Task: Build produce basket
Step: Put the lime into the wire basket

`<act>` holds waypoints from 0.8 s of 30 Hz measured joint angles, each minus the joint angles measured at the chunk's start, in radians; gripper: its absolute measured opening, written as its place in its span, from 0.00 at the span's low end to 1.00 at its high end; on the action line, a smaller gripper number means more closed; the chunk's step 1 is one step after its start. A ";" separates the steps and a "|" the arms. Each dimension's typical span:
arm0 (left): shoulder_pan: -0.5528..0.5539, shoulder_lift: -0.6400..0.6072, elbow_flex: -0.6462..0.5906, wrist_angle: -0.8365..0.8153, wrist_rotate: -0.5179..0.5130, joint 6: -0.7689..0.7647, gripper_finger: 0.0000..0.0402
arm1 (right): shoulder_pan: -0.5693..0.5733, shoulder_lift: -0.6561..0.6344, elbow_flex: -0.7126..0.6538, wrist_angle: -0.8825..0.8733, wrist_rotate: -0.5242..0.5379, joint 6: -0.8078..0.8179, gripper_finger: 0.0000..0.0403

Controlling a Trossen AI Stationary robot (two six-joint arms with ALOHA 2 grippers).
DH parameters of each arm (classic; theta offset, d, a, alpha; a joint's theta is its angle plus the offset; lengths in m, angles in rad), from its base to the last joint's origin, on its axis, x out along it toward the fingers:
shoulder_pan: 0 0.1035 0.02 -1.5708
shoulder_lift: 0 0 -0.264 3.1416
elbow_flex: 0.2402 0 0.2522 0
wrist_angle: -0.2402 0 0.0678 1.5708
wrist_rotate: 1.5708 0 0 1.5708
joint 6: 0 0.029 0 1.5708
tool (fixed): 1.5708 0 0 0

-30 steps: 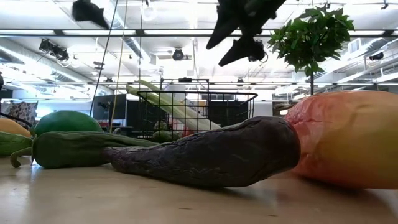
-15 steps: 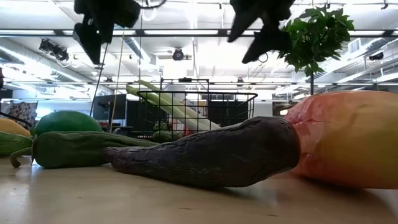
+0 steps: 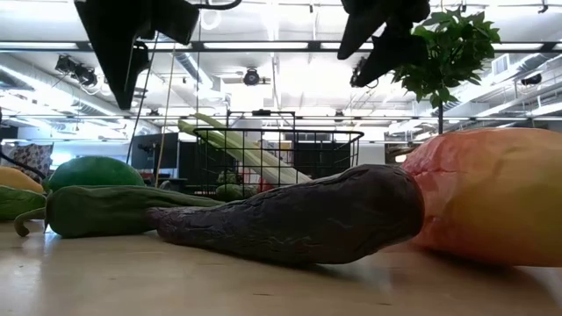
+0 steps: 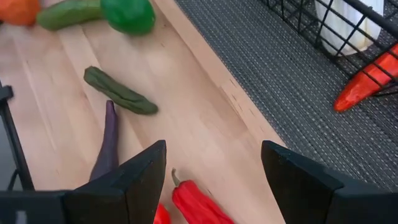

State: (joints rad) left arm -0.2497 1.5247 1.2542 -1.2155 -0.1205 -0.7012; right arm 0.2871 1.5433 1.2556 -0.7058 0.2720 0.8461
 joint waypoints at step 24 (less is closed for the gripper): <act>-0.026 0.009 0.000 0.016 -0.005 -0.214 1.00 | -0.009 0.000 0.000 -0.010 -0.012 -0.170 0.66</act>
State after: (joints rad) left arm -0.2756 1.5337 1.2537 -1.1992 -0.1253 -0.9148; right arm 0.2783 1.5436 1.2556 -0.7159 0.2600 0.6759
